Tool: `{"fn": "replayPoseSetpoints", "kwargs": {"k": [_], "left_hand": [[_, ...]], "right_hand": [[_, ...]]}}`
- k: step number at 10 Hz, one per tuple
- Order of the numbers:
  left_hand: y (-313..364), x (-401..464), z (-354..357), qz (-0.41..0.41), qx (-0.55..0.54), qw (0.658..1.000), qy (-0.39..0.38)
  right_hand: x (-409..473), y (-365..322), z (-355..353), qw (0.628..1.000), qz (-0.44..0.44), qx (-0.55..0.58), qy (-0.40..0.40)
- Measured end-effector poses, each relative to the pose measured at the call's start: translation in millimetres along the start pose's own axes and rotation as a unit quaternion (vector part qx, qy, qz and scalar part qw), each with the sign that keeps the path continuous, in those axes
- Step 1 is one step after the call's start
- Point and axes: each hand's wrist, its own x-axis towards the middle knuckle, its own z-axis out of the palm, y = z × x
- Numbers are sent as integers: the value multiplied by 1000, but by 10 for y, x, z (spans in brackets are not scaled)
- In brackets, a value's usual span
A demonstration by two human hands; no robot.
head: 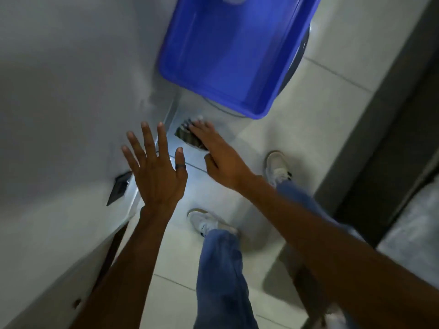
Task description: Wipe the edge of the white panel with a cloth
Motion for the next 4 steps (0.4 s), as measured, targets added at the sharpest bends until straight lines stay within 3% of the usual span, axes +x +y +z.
{"fn": "replayPoseSetpoints", "kwargs": {"k": [1, 2, 3, 4], "left_hand": [[326, 102, -207, -30, -57, 997, 38], [560, 229, -154, -35, -88, 994, 47], [728, 239, -15, -35, -104, 993, 37], [804, 108, -100, -32, -75, 995, 50]], "right_hand": [[508, -63, -703, 974, -123, -176, 70], [1086, 292, -1143, 953, -90, -289, 12], [1361, 734, -1206, 900, -16, -393, -186], [1335, 794, -1171, 869, -22, -439, -228]]}}
